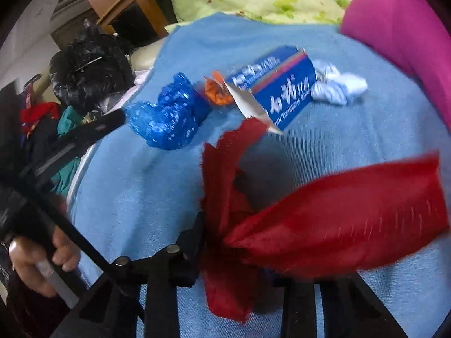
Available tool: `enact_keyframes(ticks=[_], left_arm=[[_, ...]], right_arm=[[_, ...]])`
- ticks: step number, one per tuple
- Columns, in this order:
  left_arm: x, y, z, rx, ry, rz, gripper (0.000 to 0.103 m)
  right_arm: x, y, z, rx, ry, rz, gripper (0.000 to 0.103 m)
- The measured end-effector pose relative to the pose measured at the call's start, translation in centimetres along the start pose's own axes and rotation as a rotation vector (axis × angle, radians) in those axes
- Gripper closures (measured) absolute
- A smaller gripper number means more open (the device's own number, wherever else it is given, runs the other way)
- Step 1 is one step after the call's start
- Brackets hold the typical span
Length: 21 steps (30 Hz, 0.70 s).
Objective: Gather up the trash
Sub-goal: 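Grasp the red ribbon bag with the right tool while the left tool approaches the blue bag, then grasp the blue plastic bag with the left tool and lift it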
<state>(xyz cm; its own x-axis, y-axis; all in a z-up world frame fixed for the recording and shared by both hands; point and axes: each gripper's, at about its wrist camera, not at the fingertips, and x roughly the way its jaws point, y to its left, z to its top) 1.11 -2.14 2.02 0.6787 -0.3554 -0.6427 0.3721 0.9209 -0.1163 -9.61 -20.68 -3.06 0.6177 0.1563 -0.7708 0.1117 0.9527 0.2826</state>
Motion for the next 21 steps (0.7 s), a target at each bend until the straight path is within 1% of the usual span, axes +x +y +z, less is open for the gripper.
enact_keyframes(ticks=[2,6,9,12,15,16,18,19,21], left_arm=[[0.9,-0.7,0.2,0.005,0.013,-0.011,0.029],[2.6,-1.9,0.4,0.004,0.046,-0.027,0.028],[3.9,-3.0,0.2,0.018,0.083,-0.018,0.027],[5.1,-3.3,-0.1,0.004,0.128,-0.012,0.027],[6.0,-3.2,-0.4,-0.007,0.154,-0.009,0.028],[6.3,-3.2,-0.5,-0.011,0.162,-0.013,0.042],[6.8,-3.0,-0.7,-0.032,0.197,-0.033,0.059],[6.9,-2.8,-0.8,-0.048,0.203,-0.043,0.064],[6.4,-2.7,-0.8,-0.057,0.192,-0.049,0.069]], right_arm=[[-1.1,-0.5,0.0,0.011,-0.031,0.007,0.070],[-3.4,-3.1,0.5,0.090,-0.089,0.013,0.070],[-4.9,-4.6,0.6,0.122,-0.123,-0.001,0.070],[-5.5,-5.6,0.7,0.145,-0.126,-0.012,0.070],[-6.1,-6.5,0.4,0.155,-0.125,-0.026,0.070],[-6.3,-6.6,0.4,0.154,-0.127,-0.029,0.070],[-6.8,-6.8,0.1,0.151,-0.136,-0.033,0.070],[-7.0,-6.9,0.0,0.149,-0.143,-0.034,0.070],[-7.5,-6.9,-0.2,0.147,-0.161,-0.034,0.070]])
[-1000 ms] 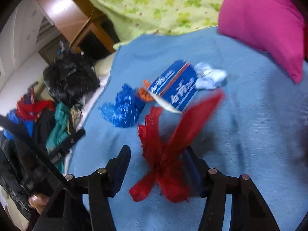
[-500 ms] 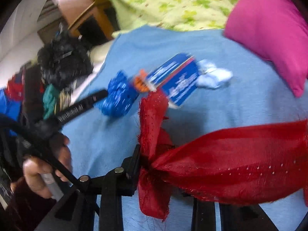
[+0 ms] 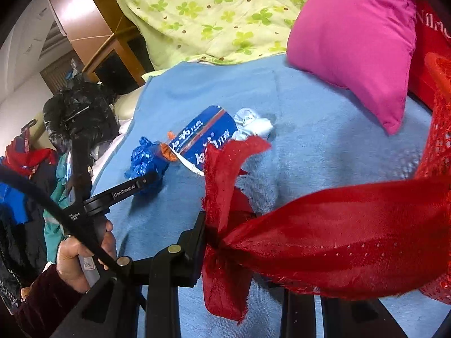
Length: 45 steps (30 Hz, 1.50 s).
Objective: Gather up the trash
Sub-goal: 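Grasp the blue plastic bag with the left tool and lift it, then carry the blue bag and red ribbon bag over the red mesh basket with both tools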
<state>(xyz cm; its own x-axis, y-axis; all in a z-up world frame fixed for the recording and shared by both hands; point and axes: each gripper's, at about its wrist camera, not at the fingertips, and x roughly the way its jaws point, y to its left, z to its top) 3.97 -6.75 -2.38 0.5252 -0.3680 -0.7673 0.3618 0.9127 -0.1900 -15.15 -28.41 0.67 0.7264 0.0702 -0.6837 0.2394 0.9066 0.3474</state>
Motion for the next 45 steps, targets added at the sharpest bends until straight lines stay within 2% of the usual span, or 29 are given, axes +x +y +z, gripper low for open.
enact_keyframes(ticks=[4,14,19,22,31,37,45], left_arm=[[-1.8,-0.2,-0.6,0.017,-0.042,0.001,0.074],[-9.0,-1.7,-3.8,0.079,-0.176,0.053,0.074],[-12.2,-3.9,-6.1,0.148,-0.216,0.083,0.074],[-14.4,-5.4,-6.5,0.172,-0.235,0.078,0.074],[-19.7,-9.8,-6.8,0.250,-0.323,0.133,0.074],[-21.4,-12.3,-7.1,0.296,-0.355,0.146,0.074],[-22.7,-15.4,-7.5,0.351,-0.383,0.141,0.074]], right_arm=[[-1.1,0.7,0.2,-0.016,-0.048,0.008,0.070],[-3.6,3.0,0.1,-0.074,-0.137,0.011,0.070],[-5.7,3.6,0.0,-0.096,-0.192,0.019,0.070],[-7.0,3.6,0.1,-0.096,-0.226,0.023,0.070],[-12.1,2.2,0.0,-0.079,-0.350,0.029,0.070],[-15.0,0.7,0.0,-0.045,-0.423,0.034,0.070],[-16.8,-1.0,0.0,-0.010,-0.465,0.032,0.070]])
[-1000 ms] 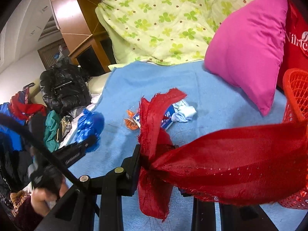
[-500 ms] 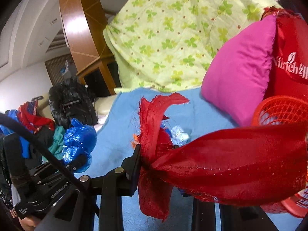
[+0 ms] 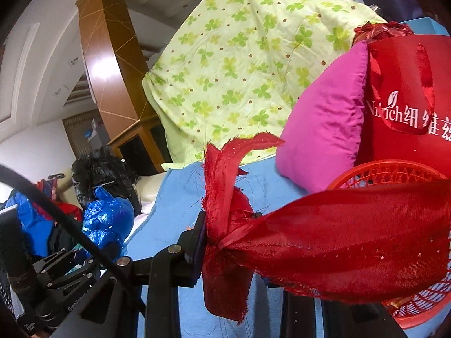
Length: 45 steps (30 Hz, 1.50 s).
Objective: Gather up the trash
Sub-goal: 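Carry the blue bag and red ribbon bag over the red mesh basket with both tools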
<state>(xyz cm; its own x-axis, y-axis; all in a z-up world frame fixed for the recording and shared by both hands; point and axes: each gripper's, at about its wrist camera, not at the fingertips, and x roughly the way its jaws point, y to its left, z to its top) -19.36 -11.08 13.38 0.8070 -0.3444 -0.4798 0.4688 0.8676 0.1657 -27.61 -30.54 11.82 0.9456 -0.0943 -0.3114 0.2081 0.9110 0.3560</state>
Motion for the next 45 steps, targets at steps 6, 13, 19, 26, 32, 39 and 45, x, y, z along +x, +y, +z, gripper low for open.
enact_keyframes(ticks=[6,13,19,26,32,39,45], left_arm=[[-0.8,-1.4,0.5,0.028,-0.019,-0.004,0.074],[-1.3,-2.5,0.9,0.046,-0.031,-0.011,0.074],[-1.5,-3.2,0.9,0.060,-0.031,-0.017,0.074],[-1.6,-3.7,1.1,0.074,-0.032,-0.023,0.074],[-1.9,-4.4,1.2,0.091,-0.042,-0.028,0.074],[-2.1,-5.1,1.3,0.101,-0.044,-0.040,0.074],[-2.2,-5.5,1.4,0.109,-0.047,-0.051,0.074]], right_arm=[[-1.1,-0.7,0.3,0.006,-0.024,-0.003,0.070],[-1.8,-1.4,0.5,0.010,-0.039,-0.011,0.070],[-2.4,-2.2,0.7,0.023,-0.051,-0.021,0.070],[-3.1,-2.6,0.8,0.031,-0.066,-0.026,0.070],[-3.6,-3.2,0.9,0.041,-0.076,-0.031,0.070],[-4.1,-3.9,1.1,0.054,-0.090,-0.036,0.070],[-4.5,-4.2,1.2,0.062,-0.103,-0.038,0.070]])
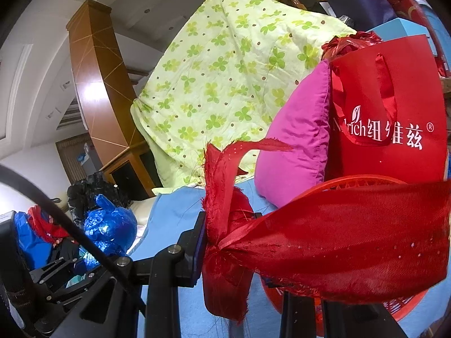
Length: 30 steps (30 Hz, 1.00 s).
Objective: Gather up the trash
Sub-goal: 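Carry the blue bag and red ribbon bag over the red mesh basket with both tools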
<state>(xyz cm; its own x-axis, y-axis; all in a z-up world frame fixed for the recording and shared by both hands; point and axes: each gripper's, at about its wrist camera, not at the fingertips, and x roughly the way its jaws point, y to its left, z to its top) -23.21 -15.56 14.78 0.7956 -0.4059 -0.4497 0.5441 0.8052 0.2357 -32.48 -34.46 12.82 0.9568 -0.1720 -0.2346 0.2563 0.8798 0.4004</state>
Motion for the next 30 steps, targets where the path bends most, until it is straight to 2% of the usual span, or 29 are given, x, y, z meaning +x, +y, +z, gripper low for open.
enact_keyframes(ticks=[30], left_arm=[[0.3,-4.7,1.3,0.087,-0.011,-0.077,0.074]], right_arm=[[-2.8,-3.9,0.8,0.051,-0.047,-0.059,0.070]])
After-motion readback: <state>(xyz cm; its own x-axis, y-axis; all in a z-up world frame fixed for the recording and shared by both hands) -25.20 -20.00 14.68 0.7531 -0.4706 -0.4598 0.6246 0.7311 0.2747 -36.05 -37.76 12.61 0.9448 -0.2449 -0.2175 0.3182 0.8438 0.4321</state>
